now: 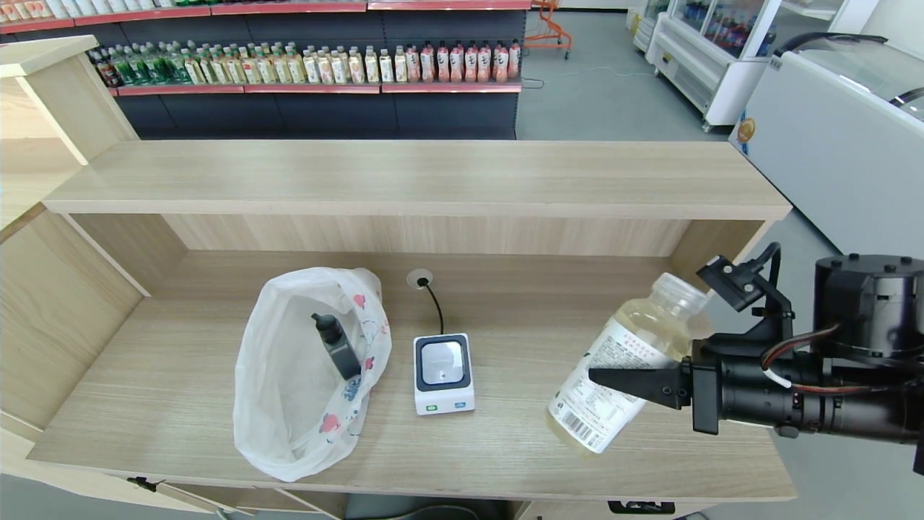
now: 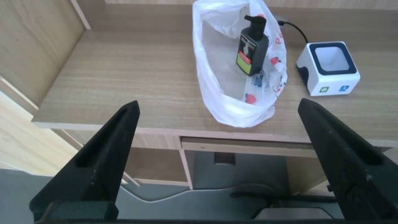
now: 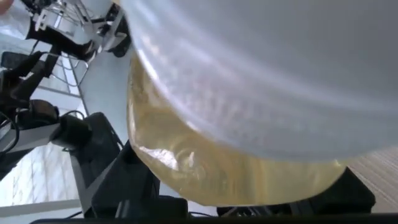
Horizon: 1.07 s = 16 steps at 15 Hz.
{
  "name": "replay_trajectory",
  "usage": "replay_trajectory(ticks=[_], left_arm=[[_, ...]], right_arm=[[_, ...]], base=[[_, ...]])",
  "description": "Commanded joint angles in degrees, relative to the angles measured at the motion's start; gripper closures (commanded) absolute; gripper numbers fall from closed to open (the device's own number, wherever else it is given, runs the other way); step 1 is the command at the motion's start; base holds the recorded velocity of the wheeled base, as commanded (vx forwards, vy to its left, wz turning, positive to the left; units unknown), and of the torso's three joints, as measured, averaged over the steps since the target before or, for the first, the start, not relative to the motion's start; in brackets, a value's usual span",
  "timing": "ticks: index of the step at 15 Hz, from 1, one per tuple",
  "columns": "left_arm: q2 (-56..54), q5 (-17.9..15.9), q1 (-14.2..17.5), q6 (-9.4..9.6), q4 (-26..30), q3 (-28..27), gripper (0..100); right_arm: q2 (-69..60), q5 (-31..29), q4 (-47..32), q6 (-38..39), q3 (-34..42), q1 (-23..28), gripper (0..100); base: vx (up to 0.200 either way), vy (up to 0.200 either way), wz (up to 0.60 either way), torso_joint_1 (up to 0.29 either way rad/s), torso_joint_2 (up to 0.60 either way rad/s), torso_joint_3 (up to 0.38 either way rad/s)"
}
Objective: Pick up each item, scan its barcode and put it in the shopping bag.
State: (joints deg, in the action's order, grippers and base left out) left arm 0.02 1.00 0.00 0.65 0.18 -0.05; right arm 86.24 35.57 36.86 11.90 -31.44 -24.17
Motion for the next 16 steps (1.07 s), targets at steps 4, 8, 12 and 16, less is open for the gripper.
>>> replay_trajectory(ticks=[4, 8, 12, 16], left_arm=[[0.0, 0.0, 0.0, -0.03, 0.0, 0.0, 0], [0.0, 0.0, 0.1, -0.03, 0.0, 0.0, 0], [0.0, 0.1, 0.0, -0.03, 0.0, 0.0, 0], [0.0, 0.0, 0.0, 0.06, 0.0, 0.0, 0]], right_arm=[[-1.2, 0.0, 0.0, 1.1, -0.3, -6.0, 100], [-1.0, 0.3, -0.1, 2.2, -0.6, -7.7, 100], [-2.1, 0.1, -4.3, 2.9, 0.0, -8.5, 100], [-2.6, 0.2, -5.8, 6.3, 0.1, -9.7, 100]], base=[[0.000, 0.000, 0.00, 0.000, 0.00, 0.000], [0.000, 0.000, 0.00, 0.000, 0.00, 0.000], [0.000, 0.000, 0.00, 0.000, 0.00, 0.000], [0.000, 0.000, 0.00, 0.000, 0.00, 0.000]])
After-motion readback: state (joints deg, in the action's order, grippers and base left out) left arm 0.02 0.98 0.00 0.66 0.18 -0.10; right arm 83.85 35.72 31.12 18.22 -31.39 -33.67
